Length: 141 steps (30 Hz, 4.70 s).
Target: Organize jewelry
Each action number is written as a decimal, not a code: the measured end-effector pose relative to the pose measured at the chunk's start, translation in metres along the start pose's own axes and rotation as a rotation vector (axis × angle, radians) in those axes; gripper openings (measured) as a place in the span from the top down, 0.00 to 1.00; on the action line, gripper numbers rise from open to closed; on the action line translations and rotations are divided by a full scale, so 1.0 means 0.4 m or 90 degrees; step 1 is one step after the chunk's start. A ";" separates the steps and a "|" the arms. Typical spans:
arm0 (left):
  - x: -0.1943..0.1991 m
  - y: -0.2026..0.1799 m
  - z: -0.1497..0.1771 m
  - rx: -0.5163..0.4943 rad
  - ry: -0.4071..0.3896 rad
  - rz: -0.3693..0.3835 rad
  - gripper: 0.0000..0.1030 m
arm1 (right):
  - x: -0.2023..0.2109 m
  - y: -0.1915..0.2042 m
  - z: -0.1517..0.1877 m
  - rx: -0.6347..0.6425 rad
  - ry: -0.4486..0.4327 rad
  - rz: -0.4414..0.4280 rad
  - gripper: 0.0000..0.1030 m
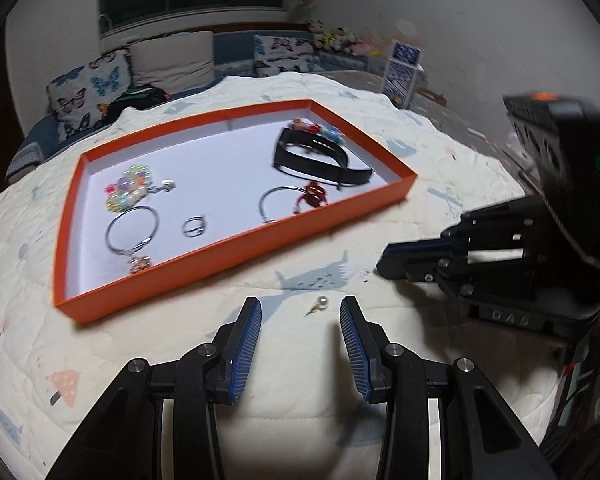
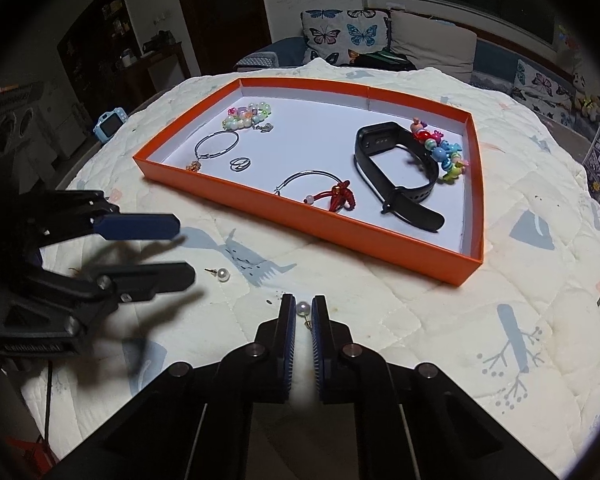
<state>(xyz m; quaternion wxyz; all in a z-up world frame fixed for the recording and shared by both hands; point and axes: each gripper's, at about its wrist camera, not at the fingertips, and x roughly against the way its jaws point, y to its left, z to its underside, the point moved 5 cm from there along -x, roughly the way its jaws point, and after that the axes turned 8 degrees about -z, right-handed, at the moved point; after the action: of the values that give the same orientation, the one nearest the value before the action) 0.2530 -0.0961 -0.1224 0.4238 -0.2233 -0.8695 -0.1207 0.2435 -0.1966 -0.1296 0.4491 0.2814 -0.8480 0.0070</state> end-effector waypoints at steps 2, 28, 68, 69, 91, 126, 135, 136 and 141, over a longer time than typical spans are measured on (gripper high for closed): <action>-0.011 -0.012 -0.002 -0.009 0.001 0.008 0.57 | 0.007 -0.008 0.003 -0.004 -0.002 0.002 0.90; -0.065 -0.048 -0.012 -0.064 0.003 0.015 0.92 | 0.029 -0.032 0.006 -0.030 -0.017 -0.016 0.90; 0.038 0.041 -0.040 0.026 -0.048 -0.001 0.93 | 0.075 -0.012 -0.047 0.006 -0.055 -0.019 0.91; 0.052 0.049 -0.049 0.030 -0.055 -0.005 0.93 | 0.082 -0.010 -0.054 0.007 -0.061 -0.018 0.91; 0.072 0.249 -0.194 0.107 -0.072 -0.066 0.93 | 0.063 -0.032 -0.220 0.001 -0.108 -0.014 0.90; -0.006 0.312 -0.165 0.161 -0.018 -0.063 0.86 | -0.007 -0.048 -0.193 -0.021 -0.059 -0.015 0.52; 0.079 0.300 -0.158 0.169 -0.080 -0.084 0.22 | 0.020 -0.034 -0.179 -0.014 -0.069 -0.015 0.47; 0.087 0.298 -0.157 0.165 -0.083 -0.088 0.22 | 0.024 -0.034 -0.177 -0.015 -0.072 -0.014 0.47; 0.139 0.295 -0.142 0.173 -0.110 -0.120 0.21 | 0.052 -0.030 -0.161 -0.019 -0.083 -0.007 0.46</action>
<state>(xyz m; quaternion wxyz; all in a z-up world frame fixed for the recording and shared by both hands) 0.3196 -0.0001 -0.0413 0.3609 -0.0907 -0.9279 -0.0216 0.2889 -0.1994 -0.0783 0.3973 0.2789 -0.8739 -0.0265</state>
